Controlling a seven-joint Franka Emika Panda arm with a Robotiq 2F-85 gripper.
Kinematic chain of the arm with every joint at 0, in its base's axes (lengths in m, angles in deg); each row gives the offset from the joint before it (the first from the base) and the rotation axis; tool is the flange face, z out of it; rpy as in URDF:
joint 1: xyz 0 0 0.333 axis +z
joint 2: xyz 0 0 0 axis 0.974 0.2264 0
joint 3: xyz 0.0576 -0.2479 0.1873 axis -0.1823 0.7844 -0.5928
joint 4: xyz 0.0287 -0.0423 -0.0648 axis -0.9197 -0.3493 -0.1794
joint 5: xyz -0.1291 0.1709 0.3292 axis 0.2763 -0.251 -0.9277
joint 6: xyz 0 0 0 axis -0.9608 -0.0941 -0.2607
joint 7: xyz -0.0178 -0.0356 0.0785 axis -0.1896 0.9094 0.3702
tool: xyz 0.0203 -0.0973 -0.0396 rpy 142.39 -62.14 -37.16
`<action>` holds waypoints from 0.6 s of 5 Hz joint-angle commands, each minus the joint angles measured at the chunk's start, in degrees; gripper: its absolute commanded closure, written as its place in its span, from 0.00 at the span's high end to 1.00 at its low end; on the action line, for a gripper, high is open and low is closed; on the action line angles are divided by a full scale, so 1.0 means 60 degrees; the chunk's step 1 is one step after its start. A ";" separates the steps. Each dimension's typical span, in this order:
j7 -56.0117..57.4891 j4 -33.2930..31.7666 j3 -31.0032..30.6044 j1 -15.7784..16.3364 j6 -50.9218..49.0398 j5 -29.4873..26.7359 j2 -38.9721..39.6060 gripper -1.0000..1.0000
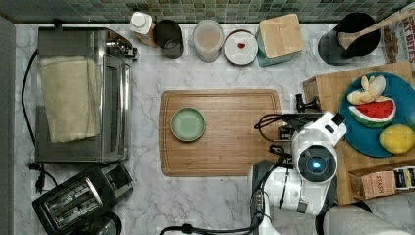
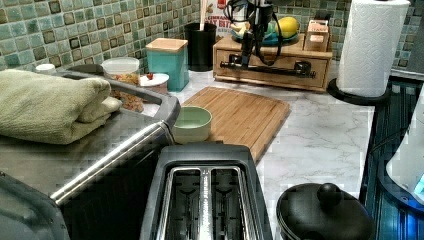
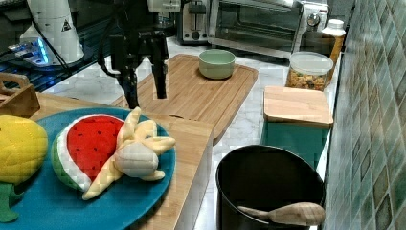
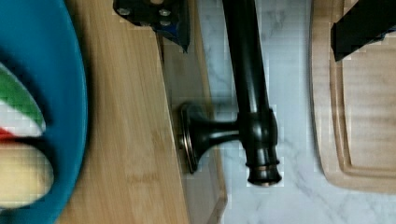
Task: Open the drawer.
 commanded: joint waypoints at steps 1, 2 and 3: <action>0.0333 0.0011 -0.0253 0.0027 0.0151 -0.0188 0.0911 1.00; 0.0659 0.0319 -0.0190 -0.0026 0.0117 0.0167 0.1379 1.00; 0.1682 0.0661 -0.0508 -0.0450 -0.0004 -0.0435 0.1739 1.00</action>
